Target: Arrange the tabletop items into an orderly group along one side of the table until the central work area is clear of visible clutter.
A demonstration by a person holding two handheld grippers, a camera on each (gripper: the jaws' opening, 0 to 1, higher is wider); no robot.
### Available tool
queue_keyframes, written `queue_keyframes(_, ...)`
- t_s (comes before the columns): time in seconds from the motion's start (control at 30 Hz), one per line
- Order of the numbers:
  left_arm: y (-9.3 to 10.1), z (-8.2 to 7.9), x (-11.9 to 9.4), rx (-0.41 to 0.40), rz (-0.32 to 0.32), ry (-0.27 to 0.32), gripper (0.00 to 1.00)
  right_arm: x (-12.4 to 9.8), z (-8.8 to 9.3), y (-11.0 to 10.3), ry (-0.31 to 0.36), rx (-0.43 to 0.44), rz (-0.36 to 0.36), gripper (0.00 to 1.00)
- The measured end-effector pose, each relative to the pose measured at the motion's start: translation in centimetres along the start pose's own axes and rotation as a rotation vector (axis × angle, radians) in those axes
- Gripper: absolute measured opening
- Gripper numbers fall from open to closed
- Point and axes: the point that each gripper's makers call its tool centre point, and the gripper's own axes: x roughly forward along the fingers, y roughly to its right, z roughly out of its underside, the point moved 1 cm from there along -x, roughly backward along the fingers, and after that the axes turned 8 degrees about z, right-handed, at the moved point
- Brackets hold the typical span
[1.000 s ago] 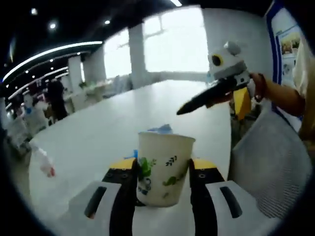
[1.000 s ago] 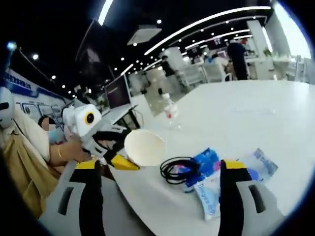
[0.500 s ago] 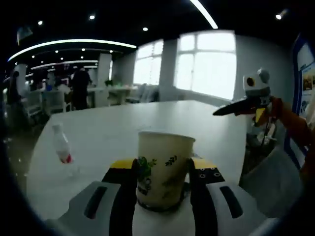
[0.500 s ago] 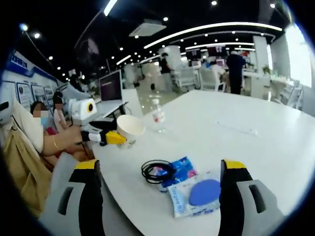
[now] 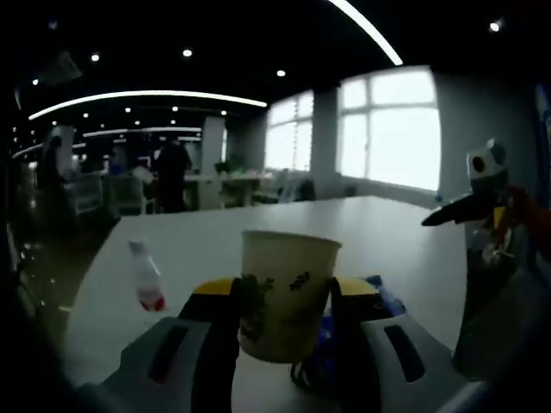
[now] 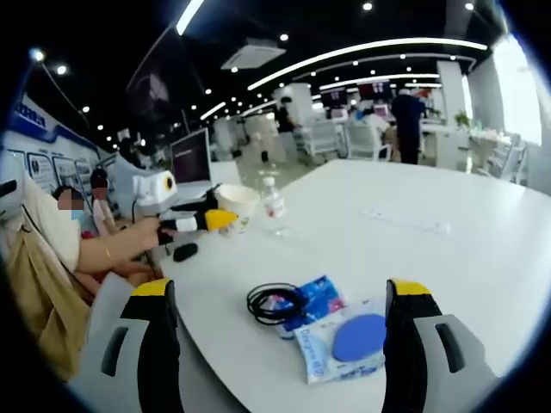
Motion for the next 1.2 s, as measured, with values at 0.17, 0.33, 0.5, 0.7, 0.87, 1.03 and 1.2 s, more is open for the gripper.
queue_keyframes(0.17, -2.1, 0.2, 1.3, 0.011, -0.052, 0.007, 0.39, 0.3, 0.6, 0.3, 0.008, 0.036, 0.001, 0.99)
queue_keyframes(0.33, -3.7, 0.3, 2.7, 0.001, -0.075, 0.026, 0.39, 0.7, 1.3, 0.8, 0.014, 0.074, 0.010, 0.99)
queue_keyframes(0.5, -5.0, 0.5, 4.1, -0.003, -0.094, 0.039, 0.39, 1.0, 1.9, 1.2, 0.013, 0.104, 0.024, 0.99)
queue_keyframes(0.7, -6.4, 0.9, 5.5, -0.028, -0.122, 0.039, 0.39, 1.6, 2.9, 1.5, 0.006, 0.142, 0.027, 0.99)
queue_keyframes(0.87, -8.1, 1.5, 6.9, -0.048, -0.144, 0.049, 0.39, 2.1, 3.9, 1.9, -0.005, 0.164, 0.038, 0.99)
queue_keyframes(1.03, -9.4, 1.7, 7.9, -0.031, -0.153, 0.062, 0.39, 2.8, 4.7, 2.3, -0.017, 0.192, 0.044, 0.99)
queue_keyframes(1.2, -10.6, 2.6, 8.8, -0.054, -0.167, 0.059, 0.39, 3.6, 5.5, 2.6, -0.023, 0.222, 0.054, 0.99)
